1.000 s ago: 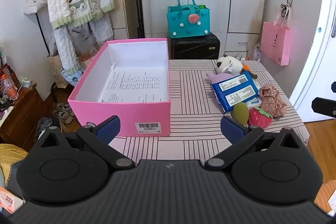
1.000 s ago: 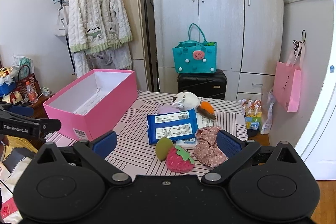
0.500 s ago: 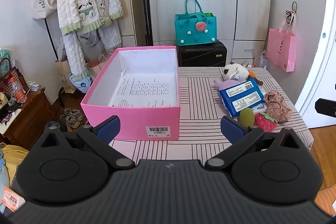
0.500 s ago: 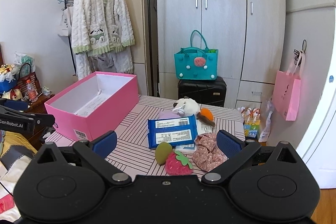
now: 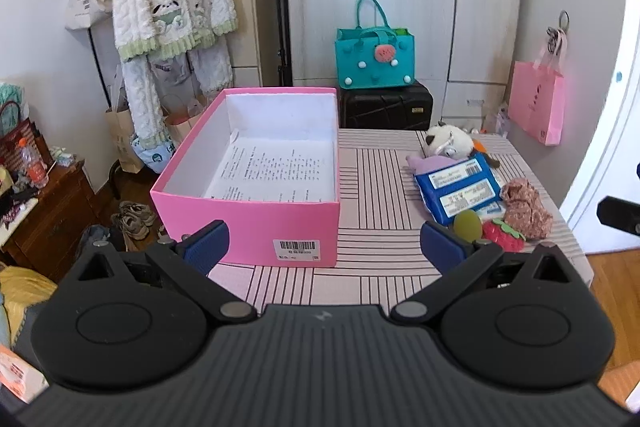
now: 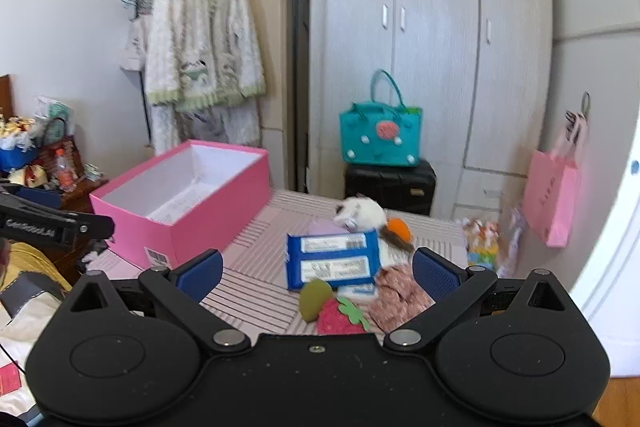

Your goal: Organize soft objects

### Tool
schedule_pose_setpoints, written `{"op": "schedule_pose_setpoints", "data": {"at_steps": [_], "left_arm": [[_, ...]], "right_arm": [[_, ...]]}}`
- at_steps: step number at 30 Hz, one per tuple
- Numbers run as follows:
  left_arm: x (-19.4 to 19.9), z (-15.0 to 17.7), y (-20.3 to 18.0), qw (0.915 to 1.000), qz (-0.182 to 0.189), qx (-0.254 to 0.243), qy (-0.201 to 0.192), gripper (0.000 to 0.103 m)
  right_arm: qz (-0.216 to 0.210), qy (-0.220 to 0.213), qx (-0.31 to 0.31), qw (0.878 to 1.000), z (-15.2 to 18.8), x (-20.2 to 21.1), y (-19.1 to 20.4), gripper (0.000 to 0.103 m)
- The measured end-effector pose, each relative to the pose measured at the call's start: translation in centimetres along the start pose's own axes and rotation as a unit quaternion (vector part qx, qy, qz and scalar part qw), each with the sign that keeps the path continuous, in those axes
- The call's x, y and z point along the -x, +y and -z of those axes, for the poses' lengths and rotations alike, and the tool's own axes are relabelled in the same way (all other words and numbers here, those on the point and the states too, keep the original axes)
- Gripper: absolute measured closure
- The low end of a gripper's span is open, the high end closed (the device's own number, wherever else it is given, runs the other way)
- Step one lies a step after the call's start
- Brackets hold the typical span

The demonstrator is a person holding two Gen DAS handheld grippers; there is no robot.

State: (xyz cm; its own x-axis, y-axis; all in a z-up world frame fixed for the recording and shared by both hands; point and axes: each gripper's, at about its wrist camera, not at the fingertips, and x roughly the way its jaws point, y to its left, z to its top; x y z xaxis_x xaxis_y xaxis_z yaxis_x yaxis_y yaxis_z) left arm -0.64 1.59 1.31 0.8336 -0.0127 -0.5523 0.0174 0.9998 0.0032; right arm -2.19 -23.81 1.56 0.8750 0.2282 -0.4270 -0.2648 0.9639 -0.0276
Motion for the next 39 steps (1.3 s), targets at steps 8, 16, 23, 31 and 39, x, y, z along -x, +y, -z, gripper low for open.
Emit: {"op": "schedule_pose_setpoints", "data": {"at_steps": [8,16,23,31,39], "left_arm": [[0.0,0.6,1.1,0.9994,-0.031,0.015,-0.003,0.000],[-0.1,0.6,1.2,0.9993,-0.035,0.016,0.000,0.000],[-0.4,-0.4,-0.2,0.9997,-0.020,-0.014,0.007,0.000],[-1.6,-2.3,-4.1,0.9980,0.036,-0.050,0.015,0.000],[-3.6,-1.9,-9.5,0.9884,0.108,-0.105,-0.016,0.000]], "right_arm": [[-0.016,-0.001,0.013,1.000,0.2,0.2,0.5,0.000],[-0.021,0.004,0.009,1.000,0.3,-0.3,0.1,0.000],[-0.035,0.006,0.004,0.999,-0.2,-0.2,-1.9,0.000],[-0.047,-0.034,0.007,0.998,-0.4,0.5,-5.2,0.000],[-0.049,-0.072,-0.025,0.996,1.1,-0.4,-10.5,0.000]]}}
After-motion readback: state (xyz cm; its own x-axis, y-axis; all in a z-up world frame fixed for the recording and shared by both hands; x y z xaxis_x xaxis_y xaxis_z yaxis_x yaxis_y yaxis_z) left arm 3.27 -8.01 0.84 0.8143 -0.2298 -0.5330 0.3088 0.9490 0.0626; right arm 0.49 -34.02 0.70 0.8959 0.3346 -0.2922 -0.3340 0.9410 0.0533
